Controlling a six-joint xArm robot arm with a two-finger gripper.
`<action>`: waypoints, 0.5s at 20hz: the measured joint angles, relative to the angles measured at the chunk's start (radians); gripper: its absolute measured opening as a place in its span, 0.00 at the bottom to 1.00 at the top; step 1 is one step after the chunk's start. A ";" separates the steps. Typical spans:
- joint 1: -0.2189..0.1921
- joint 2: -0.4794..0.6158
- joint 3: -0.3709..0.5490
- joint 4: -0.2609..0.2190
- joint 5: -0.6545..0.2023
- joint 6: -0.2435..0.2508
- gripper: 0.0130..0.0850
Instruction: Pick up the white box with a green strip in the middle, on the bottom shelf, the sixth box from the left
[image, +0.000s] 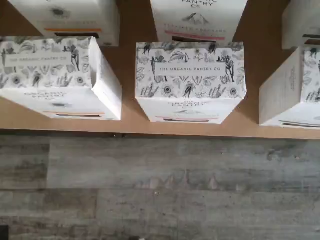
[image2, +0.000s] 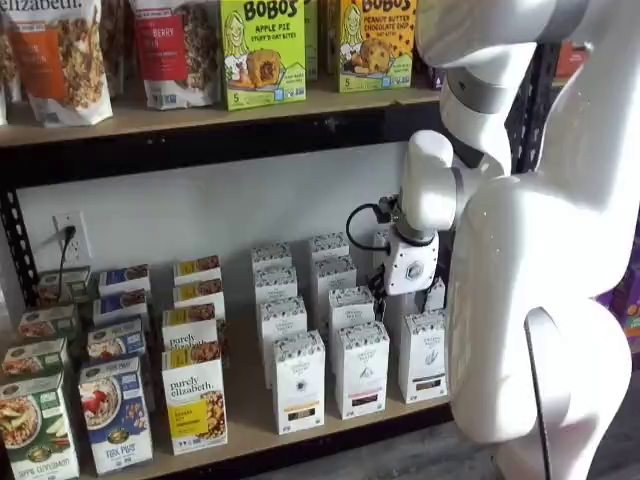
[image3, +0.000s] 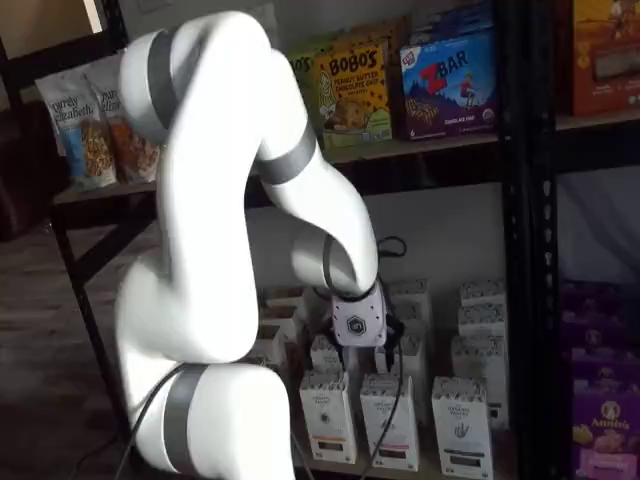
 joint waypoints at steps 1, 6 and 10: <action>-0.004 0.017 -0.011 -0.018 -0.005 0.014 1.00; -0.036 0.100 -0.074 -0.088 -0.003 0.050 1.00; -0.065 0.177 -0.127 -0.104 -0.026 0.035 1.00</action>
